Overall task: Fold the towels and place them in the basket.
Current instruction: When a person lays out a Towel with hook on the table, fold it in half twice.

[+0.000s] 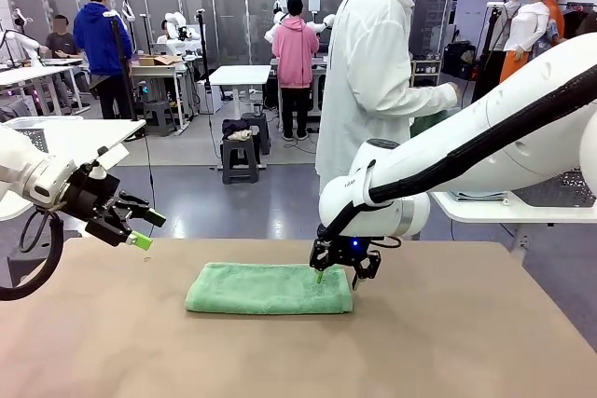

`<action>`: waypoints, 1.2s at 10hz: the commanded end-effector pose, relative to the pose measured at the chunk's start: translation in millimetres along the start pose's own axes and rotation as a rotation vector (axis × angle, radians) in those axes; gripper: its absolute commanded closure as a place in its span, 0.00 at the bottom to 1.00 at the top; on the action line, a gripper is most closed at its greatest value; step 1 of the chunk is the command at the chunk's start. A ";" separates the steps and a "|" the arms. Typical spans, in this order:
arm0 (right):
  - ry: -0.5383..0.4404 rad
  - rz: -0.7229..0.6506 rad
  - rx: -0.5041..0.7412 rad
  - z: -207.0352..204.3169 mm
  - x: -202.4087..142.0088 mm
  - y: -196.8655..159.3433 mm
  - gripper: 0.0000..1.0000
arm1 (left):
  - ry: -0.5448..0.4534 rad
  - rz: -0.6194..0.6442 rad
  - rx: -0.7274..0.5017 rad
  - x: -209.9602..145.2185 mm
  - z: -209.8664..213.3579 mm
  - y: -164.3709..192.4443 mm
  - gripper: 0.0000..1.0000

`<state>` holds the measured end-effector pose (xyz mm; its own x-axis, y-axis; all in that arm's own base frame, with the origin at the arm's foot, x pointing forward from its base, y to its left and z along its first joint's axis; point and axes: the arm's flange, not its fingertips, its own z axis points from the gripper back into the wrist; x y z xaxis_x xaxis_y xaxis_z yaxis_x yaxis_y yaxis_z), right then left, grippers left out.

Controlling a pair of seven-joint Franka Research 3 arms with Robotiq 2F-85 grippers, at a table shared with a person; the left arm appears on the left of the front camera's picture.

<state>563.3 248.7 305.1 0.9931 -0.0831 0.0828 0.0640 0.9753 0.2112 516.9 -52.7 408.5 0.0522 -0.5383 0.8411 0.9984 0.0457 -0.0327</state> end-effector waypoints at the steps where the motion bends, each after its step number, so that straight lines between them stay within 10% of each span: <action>1: -0.015 -0.047 -0.062 -4.8 6.1 9.5 0.20 | 0.009 -0.003 0.013 1.2 -1.4 -2.1 0.00; 3: -0.020 -0.054 -0.083 -9.0 6.7 10.1 0.20 | 0.009 -0.003 0.013 1.2 -1.4 -2.1 0.00; 4: -0.025 -0.053 -0.094 -10.5 6.8 9.9 0.37 | 0.009 -0.003 0.013 1.2 -1.4 -2.1 0.00; 8: -0.024 -0.060 -0.114 -15.2 6.6 12.6 0.35 | 0.009 -0.003 0.013 1.2 -1.4 -2.1 0.00; 11: -0.012 -0.055 -0.111 -19.3 6.6 13.0 0.73 | 0.009 -0.003 0.013 1.2 -1.4 -2.1 0.00; 12: -0.009 -0.055 -0.110 -20.1 6.2 12.1 0.59 | 0.009 -0.003 0.013 1.2 -1.4 -2.1 0.00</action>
<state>568.8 256.9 293.4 0.9908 -0.1080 0.0820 0.0963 0.9861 0.1350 516.9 -52.7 408.5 0.0522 -0.5383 0.8411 0.9984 0.0457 -0.0327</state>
